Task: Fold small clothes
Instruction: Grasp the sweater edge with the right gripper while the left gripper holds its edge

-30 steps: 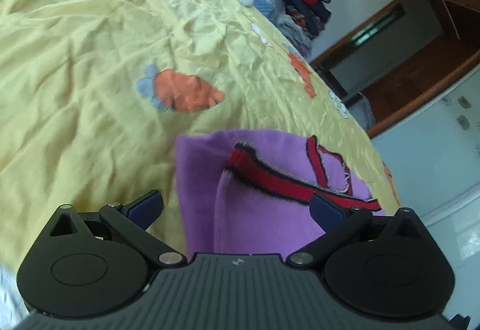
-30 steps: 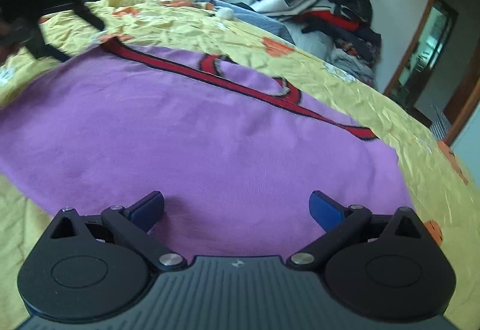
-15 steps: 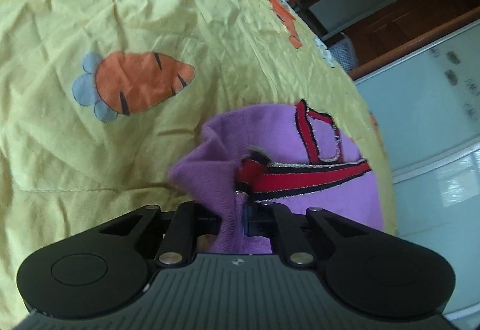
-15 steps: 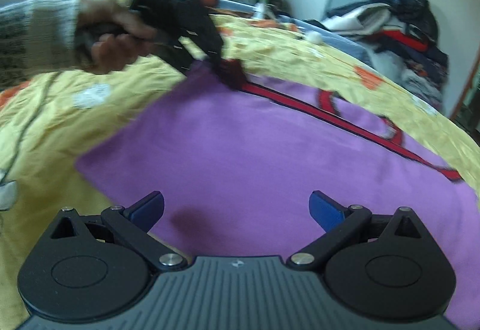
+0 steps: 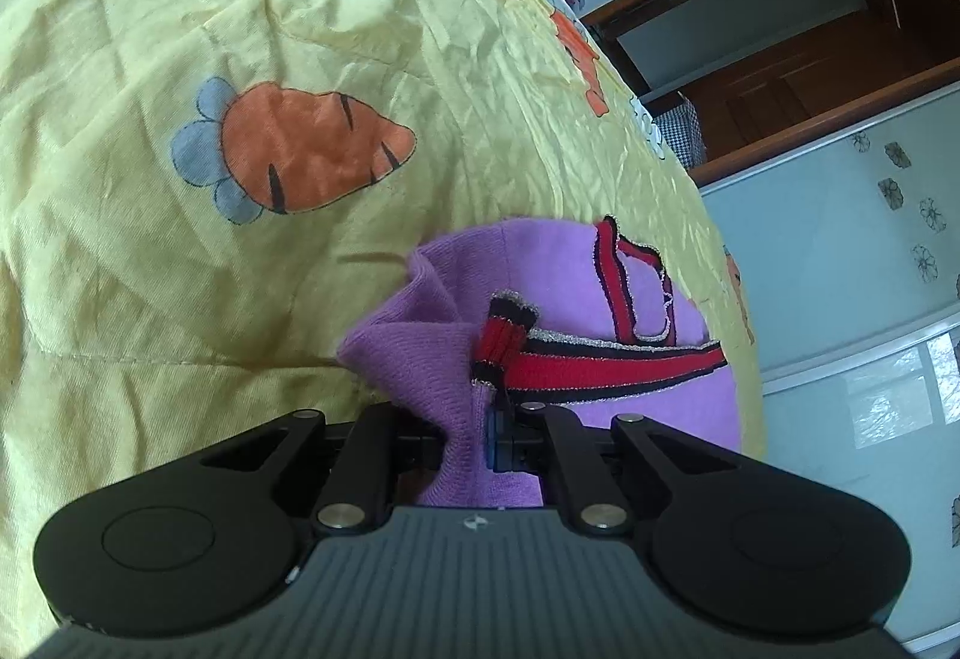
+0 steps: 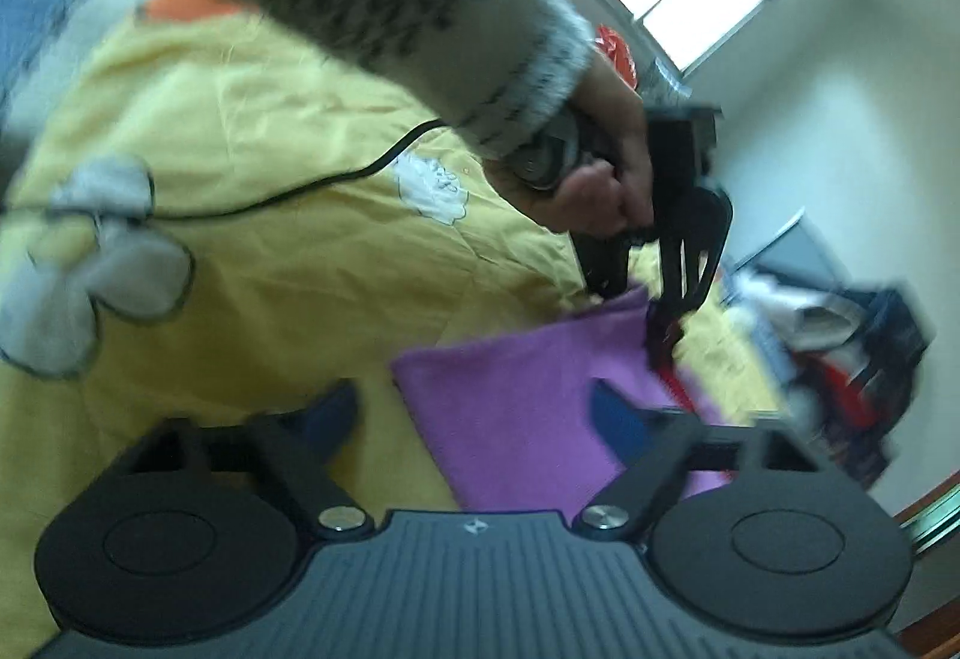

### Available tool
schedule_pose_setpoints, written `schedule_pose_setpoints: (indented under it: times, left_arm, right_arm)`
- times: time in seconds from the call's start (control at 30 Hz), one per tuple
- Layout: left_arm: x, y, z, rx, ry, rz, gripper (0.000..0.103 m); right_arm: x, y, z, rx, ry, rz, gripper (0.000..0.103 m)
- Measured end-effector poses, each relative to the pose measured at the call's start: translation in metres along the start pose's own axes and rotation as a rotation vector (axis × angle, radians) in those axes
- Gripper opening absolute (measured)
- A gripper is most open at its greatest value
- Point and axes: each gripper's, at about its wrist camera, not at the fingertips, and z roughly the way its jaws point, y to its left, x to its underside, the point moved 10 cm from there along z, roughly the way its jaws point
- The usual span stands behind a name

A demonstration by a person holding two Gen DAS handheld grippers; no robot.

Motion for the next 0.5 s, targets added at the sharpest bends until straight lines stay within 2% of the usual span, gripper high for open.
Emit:
schedule_pose_setpoints:
  times: [0.03,0.13,0.17,0.2,0.23,0.27,0.5]
  left_arm:
    - [0.001,0.001,-0.001,0.001,-0.001,-0.001,0.011]
    - [0.001,0.001,0.0,0.003,-0.003,-0.007,0.012]
    - [0.001,0.002,0.0,0.004,-0.003,-0.01,0.012]
    - [0.001,0.002,0.0,0.006,-0.005,-0.013,0.012]
    - [0.001,0.002,0.0,0.007,-0.006,-0.017,0.012]
    - [0.001,0.002,0.0,0.008,-0.008,-0.019,0.012]
    - [0.0,0.0,-0.013,0.003,-0.048,-0.065,0.011]
  right_arm:
    - [-0.001,0.002,0.004,0.007,0.01,-0.011,0.053]
    - [-0.002,0.004,0.013,0.028,0.015,-0.037,0.043]
    - [-0.003,0.005,0.014,0.035,0.012,-0.057,0.036]
    - [-0.003,0.006,0.017,0.04,0.016,-0.074,0.029]
    - [-0.002,0.007,0.019,0.042,0.02,-0.079,0.01]
    - [-0.002,0.005,0.021,0.042,0.022,-0.067,0.005]
    - [-0.003,-0.025,0.007,0.047,-0.036,0.114,0.004]
